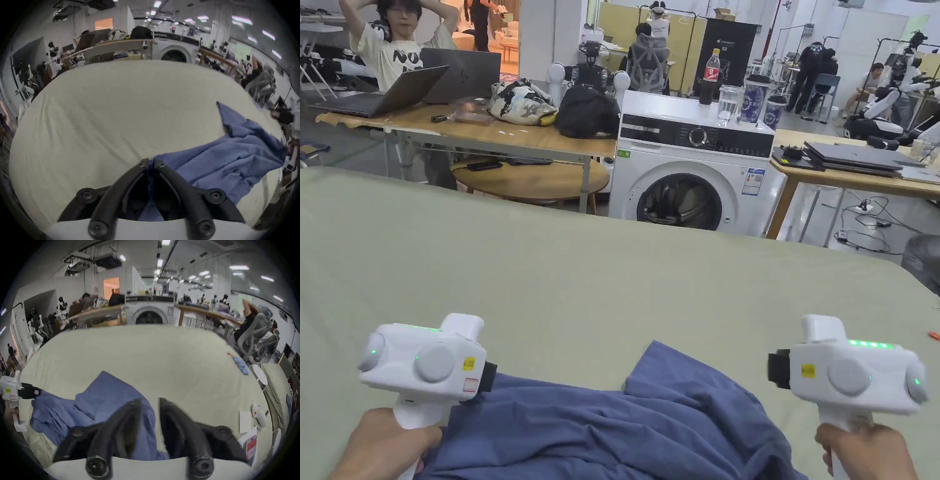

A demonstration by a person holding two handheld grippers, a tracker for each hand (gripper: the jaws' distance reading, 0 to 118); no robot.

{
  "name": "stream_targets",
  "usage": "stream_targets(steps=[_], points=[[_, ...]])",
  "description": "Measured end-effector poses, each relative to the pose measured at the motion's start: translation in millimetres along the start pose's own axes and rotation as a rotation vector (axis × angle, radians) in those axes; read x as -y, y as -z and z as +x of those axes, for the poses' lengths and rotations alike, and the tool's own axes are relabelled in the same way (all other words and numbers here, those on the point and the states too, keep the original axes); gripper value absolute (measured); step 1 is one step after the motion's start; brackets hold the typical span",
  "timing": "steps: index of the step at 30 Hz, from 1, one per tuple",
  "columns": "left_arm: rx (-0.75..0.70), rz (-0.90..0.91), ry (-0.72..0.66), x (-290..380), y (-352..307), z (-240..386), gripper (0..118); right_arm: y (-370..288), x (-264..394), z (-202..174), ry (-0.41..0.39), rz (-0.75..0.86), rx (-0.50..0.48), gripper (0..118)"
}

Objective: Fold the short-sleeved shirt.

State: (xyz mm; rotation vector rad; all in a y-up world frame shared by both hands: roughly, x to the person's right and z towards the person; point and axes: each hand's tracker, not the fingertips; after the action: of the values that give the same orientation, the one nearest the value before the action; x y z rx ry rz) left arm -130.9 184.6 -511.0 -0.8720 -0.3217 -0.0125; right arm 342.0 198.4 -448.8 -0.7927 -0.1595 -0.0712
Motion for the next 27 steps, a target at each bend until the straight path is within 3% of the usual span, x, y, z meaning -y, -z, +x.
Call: stream_targets(steps=[1, 2, 12, 13, 14, 16, 17, 18, 19, 27], points=[[-0.002, 0.022, -0.002, 2.1, -7.2, -0.8, 0, 12.4, -7.5, 0.6, -0.012, -0.038, -0.024, 68], [-0.009, 0.049, 0.004, 5.2, -13.6, 0.7, 0, 25.3, -12.9, -1.8, -0.04, -0.082, 0.001, 73], [-0.004, 0.061, 0.021, 5.9, -23.6, 8.7, 0, 127.1, -1.9, -5.2, -0.05, -0.377, 0.029, 71], [-0.006, 0.062, 0.023, 5.8, -23.3, 9.5, 0, 125.8, 0.6, -3.6, -0.016, -0.34, 0.0, 71], [-0.008, 0.06, 0.025, 5.7, -22.9, 9.6, 0, 117.7, 0.3, -4.5, 0.004, -0.289, 0.029, 71], [-0.007, 0.057, 0.018, 4.9, -20.7, 10.2, 0, 116.4, 0.2, -8.2, 0.004, -0.305, 0.025, 61], [-0.004, 0.056, 0.015, 4.8, -19.4, 9.9, 0, 114.2, 0.6, -10.1, -0.004, -0.297, 0.018, 50], [-0.005, 0.053, 0.014, 4.7, -17.7, 10.4, 0, 112.0, 0.3, -11.6, -0.028, -0.286, 0.013, 32], [-0.005, 0.05, 0.017, 5.1, -16.9, 10.8, 0, 107.7, -0.3, -12.7, -0.044, -0.272, 0.001, 2], [-0.01, 0.078, 0.017, -7.2, -30.2, 6.2, 0, 50.6, -7.9, 12.5, 0.039, -0.07, -0.004, 0]])
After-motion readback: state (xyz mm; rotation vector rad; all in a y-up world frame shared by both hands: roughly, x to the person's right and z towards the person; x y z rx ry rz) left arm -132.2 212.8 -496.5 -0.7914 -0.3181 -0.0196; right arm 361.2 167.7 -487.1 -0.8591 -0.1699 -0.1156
